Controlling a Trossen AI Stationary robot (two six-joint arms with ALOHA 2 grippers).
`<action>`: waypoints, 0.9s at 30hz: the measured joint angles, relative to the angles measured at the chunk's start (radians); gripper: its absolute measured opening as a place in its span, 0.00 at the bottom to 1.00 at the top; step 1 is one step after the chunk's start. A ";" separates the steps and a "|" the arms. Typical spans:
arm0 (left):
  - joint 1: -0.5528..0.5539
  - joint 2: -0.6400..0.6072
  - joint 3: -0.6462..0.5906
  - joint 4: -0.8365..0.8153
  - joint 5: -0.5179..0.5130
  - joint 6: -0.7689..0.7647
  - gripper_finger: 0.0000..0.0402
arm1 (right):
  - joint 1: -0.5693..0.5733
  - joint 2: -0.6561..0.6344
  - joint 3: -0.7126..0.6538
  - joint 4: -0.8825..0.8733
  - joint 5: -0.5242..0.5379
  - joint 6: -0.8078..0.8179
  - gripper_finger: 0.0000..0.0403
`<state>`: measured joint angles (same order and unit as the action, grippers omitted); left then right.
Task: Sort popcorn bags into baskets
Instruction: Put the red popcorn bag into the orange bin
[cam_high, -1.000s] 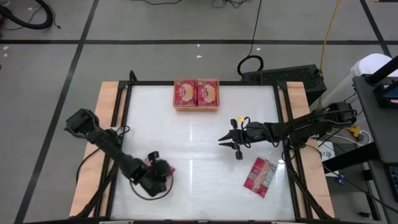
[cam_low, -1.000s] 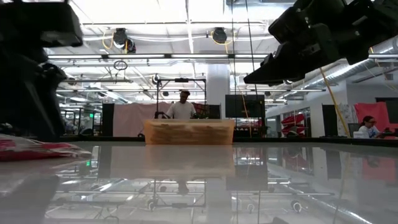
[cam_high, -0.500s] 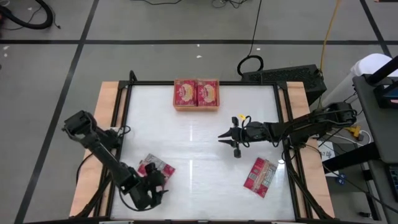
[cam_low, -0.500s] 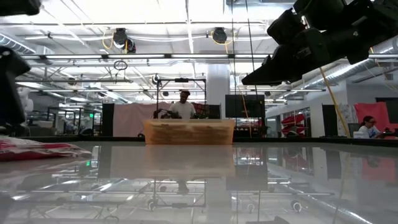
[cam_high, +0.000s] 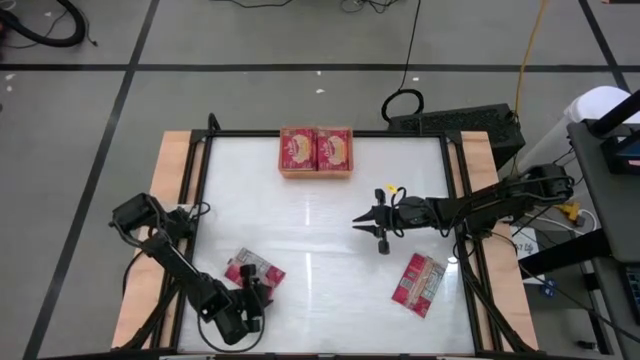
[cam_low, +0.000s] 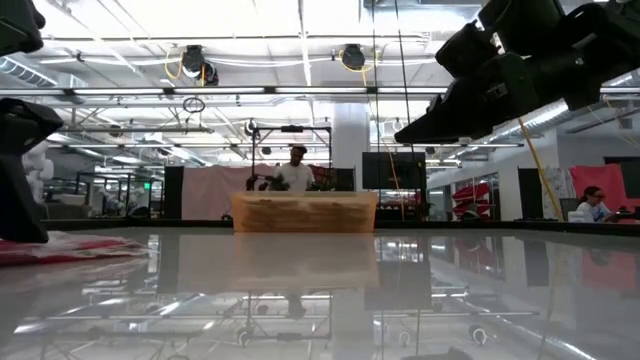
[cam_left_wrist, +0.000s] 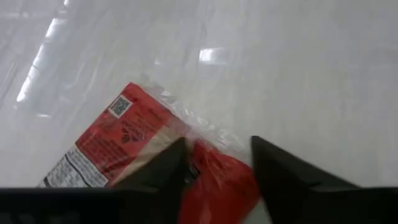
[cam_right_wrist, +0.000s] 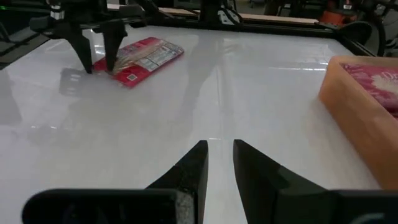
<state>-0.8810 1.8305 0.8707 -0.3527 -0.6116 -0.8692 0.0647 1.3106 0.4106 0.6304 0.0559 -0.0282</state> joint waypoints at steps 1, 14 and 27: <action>0.000 -0.002 0.000 -0.001 0.001 0.012 0.37 | 0.000 0.000 -0.002 0.004 0.000 0.009 0.17; 0.130 -0.268 -0.010 -0.095 -0.097 0.138 0.02 | 0.089 0.014 0.063 0.134 0.034 0.042 0.17; 0.297 -0.589 -0.009 -0.077 -0.096 0.402 0.01 | 0.119 0.337 0.363 0.152 0.077 -0.041 0.43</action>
<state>-0.5841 1.2411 0.8619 -0.4293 -0.7077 -0.4672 0.1837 1.6477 0.7732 0.7823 0.1333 -0.0695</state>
